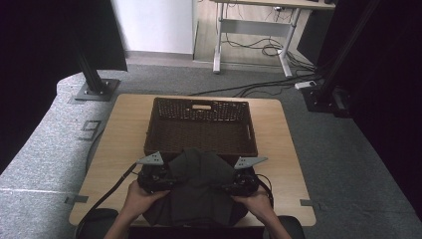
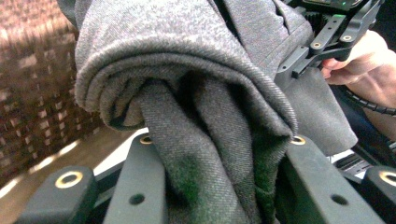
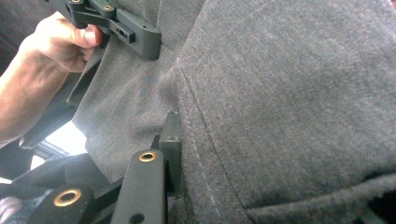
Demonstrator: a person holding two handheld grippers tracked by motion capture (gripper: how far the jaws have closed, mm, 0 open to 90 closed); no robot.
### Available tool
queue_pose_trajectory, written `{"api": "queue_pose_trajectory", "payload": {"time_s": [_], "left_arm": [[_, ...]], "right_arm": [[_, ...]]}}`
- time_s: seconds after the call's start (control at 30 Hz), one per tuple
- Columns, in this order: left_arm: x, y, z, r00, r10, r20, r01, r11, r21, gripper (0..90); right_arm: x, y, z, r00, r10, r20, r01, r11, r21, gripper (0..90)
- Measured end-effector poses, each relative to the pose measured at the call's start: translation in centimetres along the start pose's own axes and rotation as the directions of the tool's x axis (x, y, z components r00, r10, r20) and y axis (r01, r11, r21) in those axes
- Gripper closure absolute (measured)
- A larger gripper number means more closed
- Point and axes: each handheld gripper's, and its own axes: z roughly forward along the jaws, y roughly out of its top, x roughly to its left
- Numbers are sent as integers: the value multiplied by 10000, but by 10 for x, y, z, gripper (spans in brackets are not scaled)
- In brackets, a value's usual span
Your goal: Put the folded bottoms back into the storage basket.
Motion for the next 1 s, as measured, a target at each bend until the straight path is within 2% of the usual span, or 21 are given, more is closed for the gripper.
{"api": "queue_pose_trajectory", "payload": {"time_s": [0.33, 0.47, 0.77, 1.0], "left_arm": [[-1, 40, -15, 9986, 521, -98, -524, 9978, -412, 665], [2, 56, -21, 9986, 520, -85, -524, 9968, -602, 665], [11, 86, -29, 9984, 549, -143, -559, 9945, -883, 666], [22, 115, -34, 9970, 722, -291, -749, 9915, -1064, 666]], "right_arm": [[7, 38, -19, 9974, -541, 479, 561, 9976, -403, 619], [7, 53, -25, 9959, -646, 635, 680, 9962, -536, 619], [2, 86, -32, 9921, -863, 912, 936, 9925, -788, 623], [-7, 111, -37, 9887, -959, 1153, 1079, 9888, -1027, 625]]}}
